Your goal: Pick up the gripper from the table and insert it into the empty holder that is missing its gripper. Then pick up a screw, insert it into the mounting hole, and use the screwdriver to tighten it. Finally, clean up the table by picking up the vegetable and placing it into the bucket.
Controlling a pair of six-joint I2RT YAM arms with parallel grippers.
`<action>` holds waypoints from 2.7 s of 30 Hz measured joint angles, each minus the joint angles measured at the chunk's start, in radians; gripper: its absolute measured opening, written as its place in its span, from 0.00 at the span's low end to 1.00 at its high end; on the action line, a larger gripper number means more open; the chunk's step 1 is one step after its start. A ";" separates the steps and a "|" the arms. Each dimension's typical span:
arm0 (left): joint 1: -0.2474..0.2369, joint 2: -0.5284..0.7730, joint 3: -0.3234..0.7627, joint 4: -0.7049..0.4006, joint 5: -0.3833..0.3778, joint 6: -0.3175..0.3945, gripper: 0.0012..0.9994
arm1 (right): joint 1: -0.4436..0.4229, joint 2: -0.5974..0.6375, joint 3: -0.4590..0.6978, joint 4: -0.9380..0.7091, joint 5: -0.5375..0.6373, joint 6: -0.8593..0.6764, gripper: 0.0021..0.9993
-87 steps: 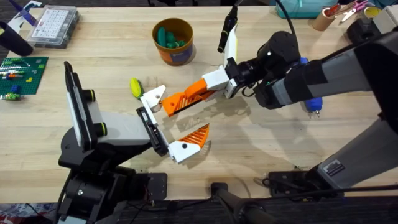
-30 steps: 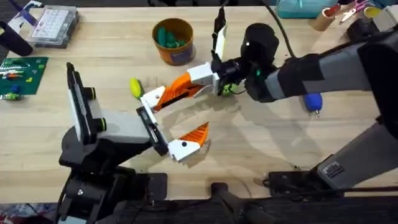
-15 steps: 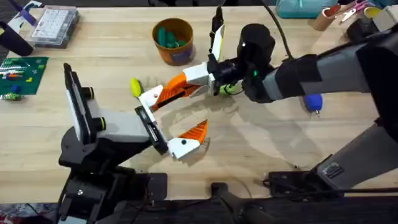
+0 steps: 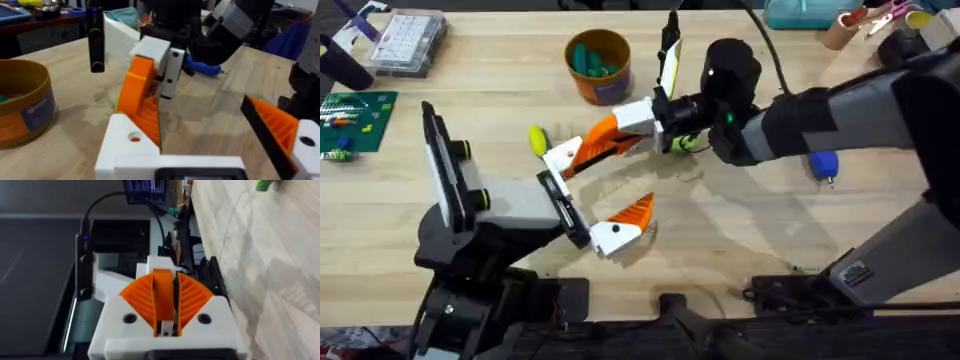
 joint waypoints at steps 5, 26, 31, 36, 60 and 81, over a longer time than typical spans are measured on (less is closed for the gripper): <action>-0.004 -0.001 0.000 -0.001 0.024 0.008 0.99 | 0.005 0.000 0.000 -0.008 0.034 -0.004 0.28; -0.008 -0.001 0.000 -0.003 0.060 0.023 0.99 | -0.003 0.000 0.000 -0.014 0.031 -0.005 0.49; -0.008 -0.001 0.000 -0.003 0.060 0.023 0.99 | -0.046 0.000 0.000 -0.014 -0.034 -0.008 0.51; -0.008 -0.001 0.000 -0.003 0.060 0.023 0.99 | -0.069 0.000 0.000 -0.014 -0.091 -0.011 0.51; -0.008 -0.001 0.000 -0.003 0.060 0.023 0.99 | -0.068 0.000 0.000 -0.014 -0.212 -0.023 0.39; -0.008 -0.001 0.000 -0.004 0.054 0.022 0.99 | -0.041 0.000 0.000 -0.007 -0.179 -0.014 0.01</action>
